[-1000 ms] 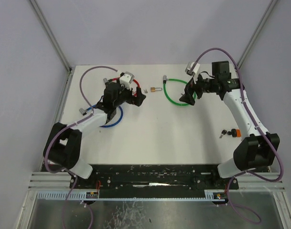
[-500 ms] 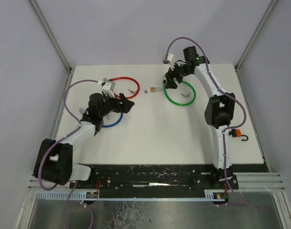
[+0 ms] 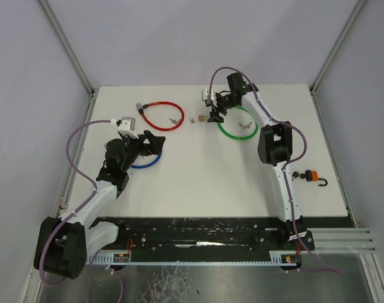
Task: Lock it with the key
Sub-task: Adjust the lock at the center of the board.
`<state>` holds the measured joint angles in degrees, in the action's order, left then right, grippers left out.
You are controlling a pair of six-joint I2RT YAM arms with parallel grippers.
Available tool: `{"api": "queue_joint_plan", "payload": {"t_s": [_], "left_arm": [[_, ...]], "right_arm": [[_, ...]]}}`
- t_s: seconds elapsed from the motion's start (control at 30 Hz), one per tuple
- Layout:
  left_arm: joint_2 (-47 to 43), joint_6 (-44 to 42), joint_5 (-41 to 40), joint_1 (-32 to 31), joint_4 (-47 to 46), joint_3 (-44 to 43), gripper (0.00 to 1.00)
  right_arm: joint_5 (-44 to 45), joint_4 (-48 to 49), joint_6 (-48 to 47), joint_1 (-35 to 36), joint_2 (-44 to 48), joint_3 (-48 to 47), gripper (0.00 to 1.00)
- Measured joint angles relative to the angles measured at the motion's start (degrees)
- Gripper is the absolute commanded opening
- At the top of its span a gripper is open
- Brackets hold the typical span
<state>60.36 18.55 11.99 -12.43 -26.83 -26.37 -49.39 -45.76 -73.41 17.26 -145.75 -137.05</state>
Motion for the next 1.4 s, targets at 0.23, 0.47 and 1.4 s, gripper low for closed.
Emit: {"api": "queue_joint_plan", "payload": {"t_s": [0.23, 0.47, 1.4], "left_arm": [[1.01, -0.09, -1.84, 0.0, 0.04, 0.09, 0.91], [2.36, -0.22, -2.27, 0.0, 0.39, 0.09, 0.91], [2.05, -0.2, -2.62, 0.0, 0.76, 0.09, 0.91]], "right_arm": [[1.03, 11.5, 14.03, 0.0, -4.96, -0.04, 0.71], [2.49, 18.4, 24.17, 0.33, -6.95, -0.04, 0.69], [5.38, 17.4, 24.9, 2.47, -8.39, 1.07, 0.4]]}}
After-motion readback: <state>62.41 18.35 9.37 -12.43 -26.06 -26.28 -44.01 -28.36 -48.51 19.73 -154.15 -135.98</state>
